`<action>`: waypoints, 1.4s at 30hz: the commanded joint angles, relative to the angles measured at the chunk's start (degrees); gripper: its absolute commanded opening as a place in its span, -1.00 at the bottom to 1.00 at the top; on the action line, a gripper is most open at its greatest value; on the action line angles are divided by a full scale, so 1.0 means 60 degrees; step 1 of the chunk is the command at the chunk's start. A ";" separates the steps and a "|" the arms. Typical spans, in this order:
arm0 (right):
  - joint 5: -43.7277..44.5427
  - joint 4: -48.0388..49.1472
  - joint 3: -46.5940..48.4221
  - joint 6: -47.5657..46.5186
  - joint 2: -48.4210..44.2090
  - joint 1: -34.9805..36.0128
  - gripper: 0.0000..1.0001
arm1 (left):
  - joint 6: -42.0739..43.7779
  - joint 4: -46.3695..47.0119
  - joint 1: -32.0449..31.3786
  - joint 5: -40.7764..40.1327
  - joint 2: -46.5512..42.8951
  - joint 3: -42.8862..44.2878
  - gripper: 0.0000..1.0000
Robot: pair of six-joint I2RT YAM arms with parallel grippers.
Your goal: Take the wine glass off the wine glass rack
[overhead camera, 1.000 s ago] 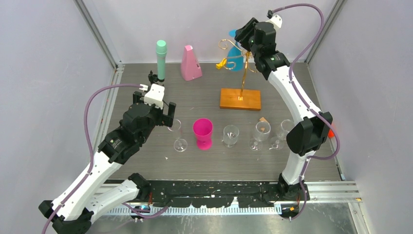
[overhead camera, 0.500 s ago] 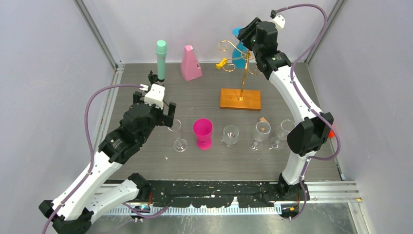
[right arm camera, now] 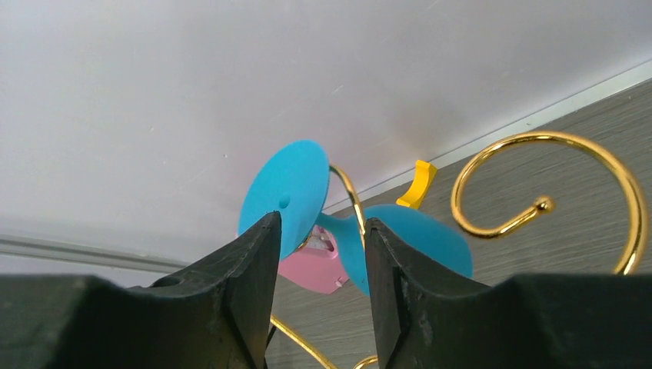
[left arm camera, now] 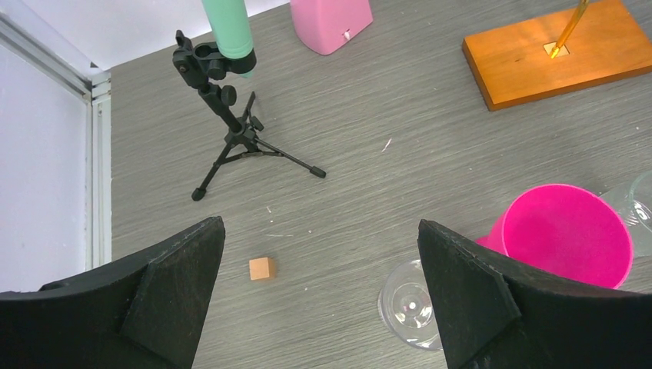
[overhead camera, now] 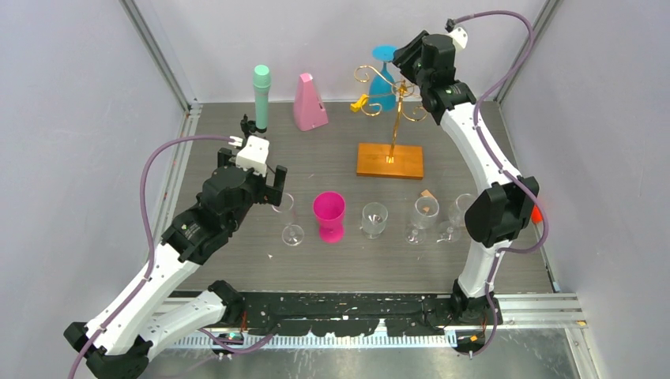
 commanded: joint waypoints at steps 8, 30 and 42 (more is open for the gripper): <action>-0.1394 0.1109 0.0208 0.1272 0.0276 -0.0382 -0.37 | 0.0082 0.0573 -0.0016 -0.0091 0.0009 -0.0033 0.99; -0.2202 0.1431 -0.0027 0.2614 0.0333 -0.0397 -0.30 | 0.0060 0.0559 0.0067 -0.0045 0.0208 0.0034 0.99; -0.2092 0.1709 0.0083 0.2986 0.0664 -0.0412 -0.33 | -0.0001 0.0512 0.0134 0.0074 0.0309 0.0070 0.99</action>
